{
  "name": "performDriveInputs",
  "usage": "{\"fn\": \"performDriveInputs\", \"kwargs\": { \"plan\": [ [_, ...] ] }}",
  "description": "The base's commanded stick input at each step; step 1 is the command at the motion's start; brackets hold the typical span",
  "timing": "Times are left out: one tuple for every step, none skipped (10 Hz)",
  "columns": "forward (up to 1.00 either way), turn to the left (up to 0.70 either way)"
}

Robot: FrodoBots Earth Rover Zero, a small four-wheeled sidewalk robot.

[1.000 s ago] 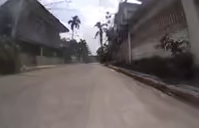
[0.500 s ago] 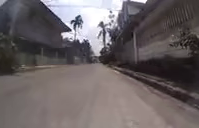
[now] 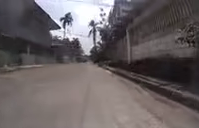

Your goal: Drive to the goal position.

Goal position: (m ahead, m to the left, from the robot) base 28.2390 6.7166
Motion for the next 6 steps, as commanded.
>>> {"fn": "performDriveInputs", "kwargs": {
  "plan": [
    [1.00, 0.00],
    [1.00, 0.00],
    [1.00, 0.00],
    [1.00, 0.00],
    [1.00, 0.00],
    [1.00, 0.00]
  ]
}}
